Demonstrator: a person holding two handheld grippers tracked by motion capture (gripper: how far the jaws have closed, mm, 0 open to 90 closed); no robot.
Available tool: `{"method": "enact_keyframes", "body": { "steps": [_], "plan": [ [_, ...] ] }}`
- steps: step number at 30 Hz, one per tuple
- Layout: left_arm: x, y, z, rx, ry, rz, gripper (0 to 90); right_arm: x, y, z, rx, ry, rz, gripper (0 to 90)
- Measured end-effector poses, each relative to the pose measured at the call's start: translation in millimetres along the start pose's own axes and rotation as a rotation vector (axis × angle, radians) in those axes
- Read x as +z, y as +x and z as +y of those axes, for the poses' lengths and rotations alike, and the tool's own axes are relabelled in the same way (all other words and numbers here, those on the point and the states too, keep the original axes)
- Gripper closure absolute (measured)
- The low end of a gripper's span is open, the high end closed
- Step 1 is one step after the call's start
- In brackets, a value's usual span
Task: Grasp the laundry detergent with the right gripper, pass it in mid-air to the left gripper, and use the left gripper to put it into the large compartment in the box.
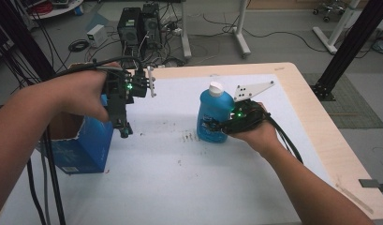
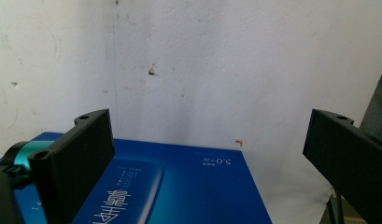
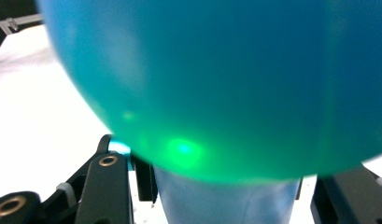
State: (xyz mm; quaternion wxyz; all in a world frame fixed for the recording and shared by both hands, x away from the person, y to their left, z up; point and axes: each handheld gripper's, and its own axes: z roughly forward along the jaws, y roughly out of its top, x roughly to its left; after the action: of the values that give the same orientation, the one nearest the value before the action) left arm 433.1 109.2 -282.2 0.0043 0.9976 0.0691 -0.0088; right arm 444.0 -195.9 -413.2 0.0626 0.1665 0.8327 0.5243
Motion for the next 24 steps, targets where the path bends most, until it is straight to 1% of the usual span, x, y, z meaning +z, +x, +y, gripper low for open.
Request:
{"method": "enact_keyframes", "body": {
  "steps": [3, 4, 7, 10, 14, 19, 24],
  "plan": [
    [-0.9, -1.1, 0.9, 0.002, -0.003, 0.001, 1.9, -0.5, 1.7, 1.3, -0.011, 0.007, -0.004, 45.8],
    [-1.2, -1.4, 1.0, 0.003, -0.005, 0.000, 1.9, -1.0, 2.4, 1.9, -0.007, 0.009, -0.003, 45.8],
    [-1.9, -2.5, 1.2, 0.001, -0.008, 0.002, 1.9, -3.7, 5.0, 4.9, -0.004, -0.002, 0.002, 45.9],
    [-4.0, -4.2, 1.4, 0.005, -0.012, 0.009, 1.9, -7.9, 9.2, 9.8, -0.011, -0.019, 0.016, 45.9],
    [-8.8, -7.2, 1.2, 0.011, -0.020, 0.015, 1.9, -12.8, 18.0, 16.4, -0.034, -0.011, 0.035, 45.9],
    [-16.0, -13.8, 1.9, 0.020, -0.031, 0.025, 1.9, -20.0, 29.8, 24.3, -0.046, -0.005, 0.066, 45.9],
    [-25.3, -23.9, 6.6, 0.046, -0.031, 0.035, 1.9, -25.1, 43.1, 31.3, -0.064, 0.002, 0.094, 45.8]
  ]
}}
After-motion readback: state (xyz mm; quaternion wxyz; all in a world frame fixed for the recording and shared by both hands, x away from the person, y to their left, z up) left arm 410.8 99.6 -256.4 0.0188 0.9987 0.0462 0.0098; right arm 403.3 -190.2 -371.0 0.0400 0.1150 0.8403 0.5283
